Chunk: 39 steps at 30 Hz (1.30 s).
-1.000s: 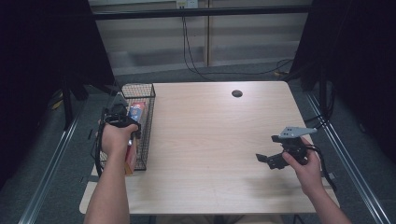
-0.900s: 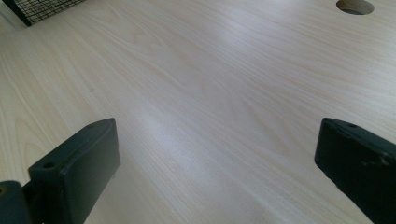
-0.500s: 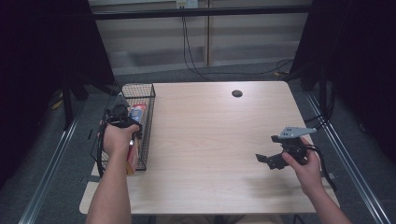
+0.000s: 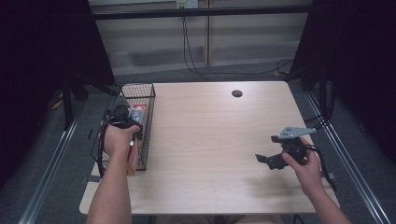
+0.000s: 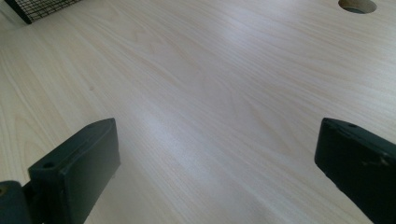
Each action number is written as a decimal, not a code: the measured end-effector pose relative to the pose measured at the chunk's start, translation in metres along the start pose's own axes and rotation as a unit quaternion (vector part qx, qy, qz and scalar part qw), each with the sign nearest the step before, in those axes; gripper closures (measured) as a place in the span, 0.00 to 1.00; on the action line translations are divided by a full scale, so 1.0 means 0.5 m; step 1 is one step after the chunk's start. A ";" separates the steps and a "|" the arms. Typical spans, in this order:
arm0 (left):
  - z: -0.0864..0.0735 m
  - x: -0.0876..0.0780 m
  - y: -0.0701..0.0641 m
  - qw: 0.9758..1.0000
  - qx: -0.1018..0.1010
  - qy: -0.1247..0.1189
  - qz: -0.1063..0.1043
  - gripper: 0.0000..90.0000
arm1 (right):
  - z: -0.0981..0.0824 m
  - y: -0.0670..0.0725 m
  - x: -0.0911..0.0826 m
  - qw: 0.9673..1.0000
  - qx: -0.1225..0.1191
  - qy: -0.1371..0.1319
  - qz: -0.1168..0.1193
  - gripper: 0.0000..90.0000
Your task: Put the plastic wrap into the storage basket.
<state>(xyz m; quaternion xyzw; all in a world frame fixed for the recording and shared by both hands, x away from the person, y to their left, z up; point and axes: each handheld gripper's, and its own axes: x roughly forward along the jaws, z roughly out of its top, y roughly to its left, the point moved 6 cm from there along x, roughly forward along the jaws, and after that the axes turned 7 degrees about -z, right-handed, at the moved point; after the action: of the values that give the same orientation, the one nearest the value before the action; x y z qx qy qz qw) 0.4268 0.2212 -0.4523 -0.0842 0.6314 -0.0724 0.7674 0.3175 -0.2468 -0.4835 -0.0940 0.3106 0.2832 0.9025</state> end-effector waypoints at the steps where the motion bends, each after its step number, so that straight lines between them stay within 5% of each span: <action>1: 0.000 0.001 0.000 1.000 -0.001 -0.001 0.001 0.46 | 0.000 0.000 0.000 1.000 0.000 0.000 0.000 0.00; 34: -0.006 0.005 0.003 1.000 0.013 -0.001 0.008 0.43 | -0.001 0.004 0.001 1.000 -0.003 0.003 0.003 0.00; 39: 0.000 -0.004 0.002 1.000 0.019 -0.020 0.008 0.37 | -0.002 0.005 -0.001 1.000 -0.003 0.003 0.003 0.00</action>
<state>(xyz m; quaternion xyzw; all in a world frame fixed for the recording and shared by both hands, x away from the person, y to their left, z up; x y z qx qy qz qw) 0.4264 0.2226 -0.4508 -0.0665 0.6152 -0.0766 0.7818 0.3155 -0.2452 -0.4839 -0.0968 0.3131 0.2862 0.9004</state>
